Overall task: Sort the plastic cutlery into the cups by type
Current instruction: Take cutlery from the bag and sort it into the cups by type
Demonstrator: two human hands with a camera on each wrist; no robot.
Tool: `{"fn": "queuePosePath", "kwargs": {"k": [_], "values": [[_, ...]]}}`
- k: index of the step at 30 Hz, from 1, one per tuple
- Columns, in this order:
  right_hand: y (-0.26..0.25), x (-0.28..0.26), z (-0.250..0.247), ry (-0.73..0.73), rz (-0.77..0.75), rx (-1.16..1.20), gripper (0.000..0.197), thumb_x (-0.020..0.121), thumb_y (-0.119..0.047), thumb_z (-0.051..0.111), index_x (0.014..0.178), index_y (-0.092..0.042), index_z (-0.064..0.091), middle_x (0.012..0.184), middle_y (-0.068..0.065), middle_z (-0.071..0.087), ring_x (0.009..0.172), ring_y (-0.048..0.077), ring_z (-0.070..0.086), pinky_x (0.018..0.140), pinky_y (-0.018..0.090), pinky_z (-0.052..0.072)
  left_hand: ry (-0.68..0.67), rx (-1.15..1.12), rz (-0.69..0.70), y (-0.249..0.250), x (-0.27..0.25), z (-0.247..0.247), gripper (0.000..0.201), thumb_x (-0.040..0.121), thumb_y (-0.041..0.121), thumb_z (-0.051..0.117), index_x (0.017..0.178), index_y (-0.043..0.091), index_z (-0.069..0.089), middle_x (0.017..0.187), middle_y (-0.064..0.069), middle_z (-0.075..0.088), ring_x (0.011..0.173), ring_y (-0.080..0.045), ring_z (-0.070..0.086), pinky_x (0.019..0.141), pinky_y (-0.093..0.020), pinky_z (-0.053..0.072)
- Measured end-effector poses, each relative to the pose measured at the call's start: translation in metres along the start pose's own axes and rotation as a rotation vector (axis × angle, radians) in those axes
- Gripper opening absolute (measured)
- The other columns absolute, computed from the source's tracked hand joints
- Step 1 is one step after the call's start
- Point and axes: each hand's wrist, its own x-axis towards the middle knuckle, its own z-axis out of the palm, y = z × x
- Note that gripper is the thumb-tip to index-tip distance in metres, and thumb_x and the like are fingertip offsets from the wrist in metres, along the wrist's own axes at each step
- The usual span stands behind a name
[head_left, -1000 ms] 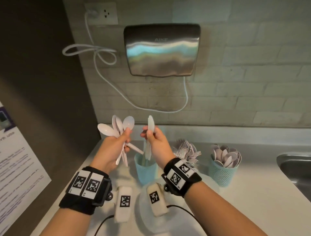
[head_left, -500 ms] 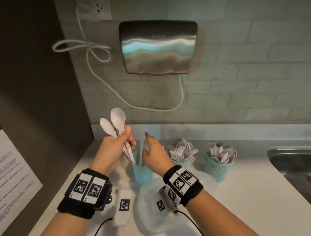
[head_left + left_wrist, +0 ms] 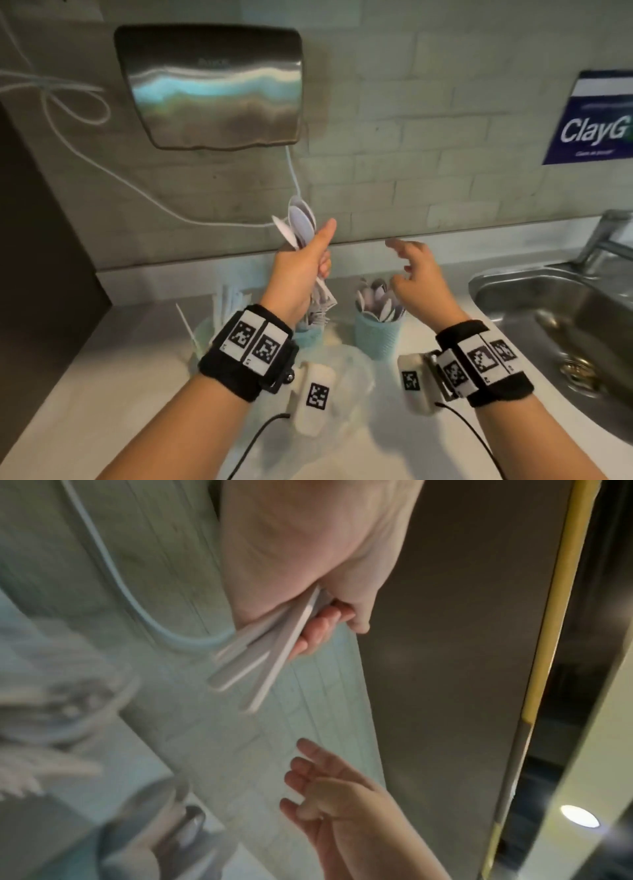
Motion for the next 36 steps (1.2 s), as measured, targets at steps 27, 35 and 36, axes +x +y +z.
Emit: {"fn": "queuePosePath", "kwargs": {"k": [27, 35, 36], "values": [[0.093, 0.001, 0.03, -0.313, 0.164, 0.325, 0.121, 0.048, -0.03, 0.091, 0.146, -0.022, 0.021, 0.133, -0.001, 0.056, 0.117, 0.011, 0.057, 0.102, 0.039, 0.046, -0.083, 1.686, 0.018, -0.111, 0.018, 0.078, 0.061, 0.094, 0.042, 0.032, 0.14, 0.002, 0.038, 0.159, -0.016, 0.005, 0.146, -0.029, -0.01, 0.117, -0.047, -0.011], [0.094, -0.001, 0.03, -0.297, 0.139, 0.334, 0.088, 0.053, -0.007, 0.09, 0.125, -0.02, 0.04, 0.113, -0.002, 0.063, 0.095, 0.0, 0.063, 0.075, 0.01, 0.05, 0.033, 1.223, 0.085, -0.103, 0.014, 0.074, 0.094, 0.086, 0.055, 0.053, 0.149, 0.006, 0.005, 0.157, -0.016, 0.015, 0.146, -0.027, 0.009, 0.12, -0.046, 0.003], [0.094, -0.001, 0.029, -0.297, 0.127, 0.345, 0.084, 0.054, -0.005, 0.089, 0.121, -0.022, 0.041, 0.11, -0.003, 0.063, 0.091, -0.003, 0.064, 0.072, 0.009, 0.049, 0.04, 1.098, 0.153, -0.101, 0.013, 0.075, 0.095, 0.083, 0.05, 0.06, 0.15, 0.01, 0.005, 0.155, -0.014, 0.022, 0.144, -0.028, 0.018, 0.119, -0.045, 0.012]]}}
